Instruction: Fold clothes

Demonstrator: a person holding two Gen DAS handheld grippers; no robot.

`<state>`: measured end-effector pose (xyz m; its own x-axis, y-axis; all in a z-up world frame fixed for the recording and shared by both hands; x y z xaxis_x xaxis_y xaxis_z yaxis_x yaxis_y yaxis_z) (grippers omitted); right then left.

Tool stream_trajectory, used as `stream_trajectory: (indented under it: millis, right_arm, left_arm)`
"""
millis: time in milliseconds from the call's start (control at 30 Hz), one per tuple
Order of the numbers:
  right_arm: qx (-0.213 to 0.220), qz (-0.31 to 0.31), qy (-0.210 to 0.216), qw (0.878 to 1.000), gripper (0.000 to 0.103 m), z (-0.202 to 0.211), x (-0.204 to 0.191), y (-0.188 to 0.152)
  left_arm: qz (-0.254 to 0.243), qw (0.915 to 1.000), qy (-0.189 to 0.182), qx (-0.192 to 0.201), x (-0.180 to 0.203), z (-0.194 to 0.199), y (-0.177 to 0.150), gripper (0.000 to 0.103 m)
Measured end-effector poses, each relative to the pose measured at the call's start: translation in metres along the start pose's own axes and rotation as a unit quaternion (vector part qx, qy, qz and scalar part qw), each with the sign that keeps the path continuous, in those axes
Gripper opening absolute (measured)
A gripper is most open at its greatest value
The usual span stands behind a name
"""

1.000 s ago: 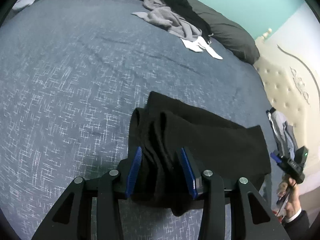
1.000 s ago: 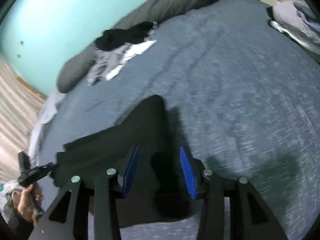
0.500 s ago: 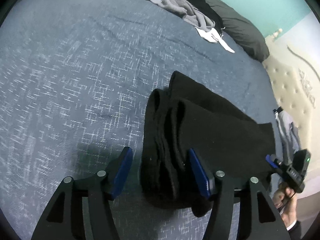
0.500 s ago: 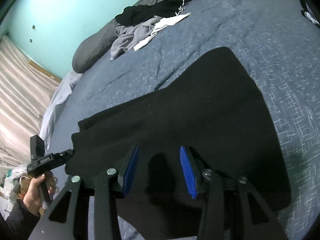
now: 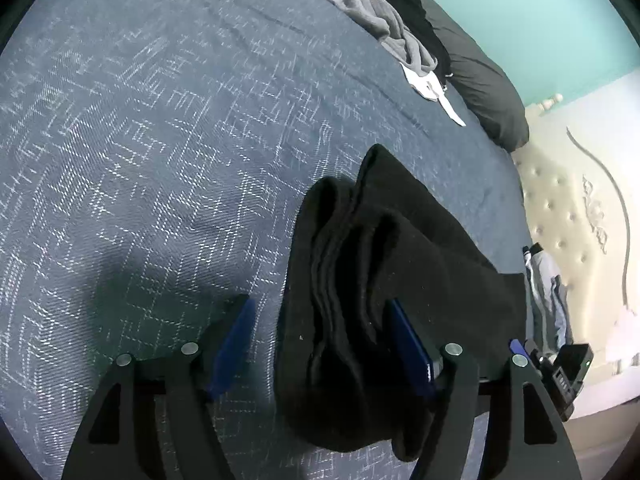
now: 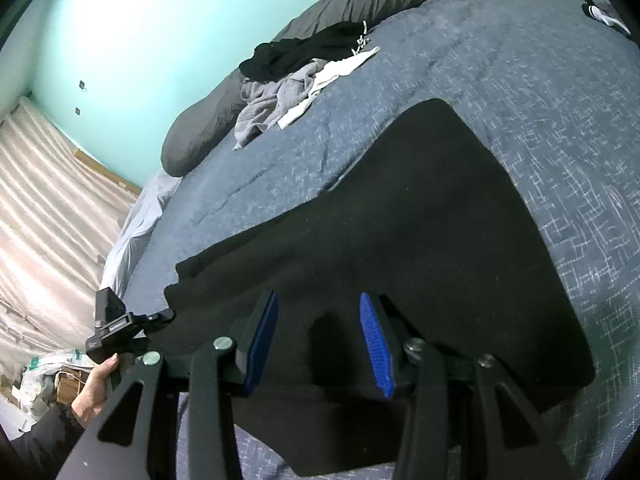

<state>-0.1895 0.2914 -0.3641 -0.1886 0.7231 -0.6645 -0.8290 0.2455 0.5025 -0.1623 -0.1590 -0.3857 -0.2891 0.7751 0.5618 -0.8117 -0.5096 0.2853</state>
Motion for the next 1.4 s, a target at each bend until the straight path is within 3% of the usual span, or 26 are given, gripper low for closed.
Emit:
stream_trajectory:
  millis: [200,300,467,600,867,933,1000,1100,1400]
  right_arm:
    - [0.006,-0.010,0.007,1.000,0.044,0.004,0.004,-0.001]
    - [0.007,-0.011,0.007,1.000,0.044,0.004,0.004,-0.001]
    - [0.010,-0.013,0.010,1.000,0.044,0.004,0.003,-0.002]
    - [0.012,-0.018,0.014,1.000,0.044,0.005,0.005,-0.001]
    - [0.015,-0.019,0.017,1.000,0.044,0.004,0.006,-0.002]
    - [0.016,-0.020,0.019,0.999,0.044,0.005,0.007,-0.002]
    - [0.017,-0.021,0.020,0.999,0.044,0.006,0.007,-0.002]
    - [0.019,-0.024,0.022,0.999,0.044,0.007,0.007,-0.001]
    - [0.027,-0.033,0.029,0.999,0.044,0.012,0.011,0.001]
  left_arm:
    - [0.000,1.0000,-0.002,-0.007,0.002,-0.002,-0.003,0.072]
    - [-0.006,1.0000,0.002,-0.007,0.008,-0.001,-0.006,0.057]
    - [-0.007,0.9999,0.011,-0.004,0.012,0.001,-0.008,0.052]
    - [0.001,0.9998,0.015,-0.013,0.012,-0.006,-0.003,0.057]
    - [0.006,0.9997,0.011,-0.019,0.013,-0.016,0.001,0.057]
    - [0.001,0.9997,0.014,-0.019,0.015,-0.016,0.001,0.054]
    - [-0.009,0.9997,0.018,-0.017,0.019,-0.013,0.002,0.043]
    - [-0.018,0.9995,0.021,-0.012,0.028,-0.007,0.002,0.034]
    - [-0.043,0.9988,0.023,0.000,0.070,0.018,0.003,0.025]
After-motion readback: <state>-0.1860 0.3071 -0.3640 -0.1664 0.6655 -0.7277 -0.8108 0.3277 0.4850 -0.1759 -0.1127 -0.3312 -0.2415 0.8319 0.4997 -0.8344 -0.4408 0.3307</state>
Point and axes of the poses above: each gripper's, at about its wrist camera, not at the fingertips, and z roughly against the way its jaws point, x to its right, y to its top, the point moved 3 cm from there along -z, roughly the way its jaws point, and after that the axes turned 4 degrees about y, right-handed, at the moved point
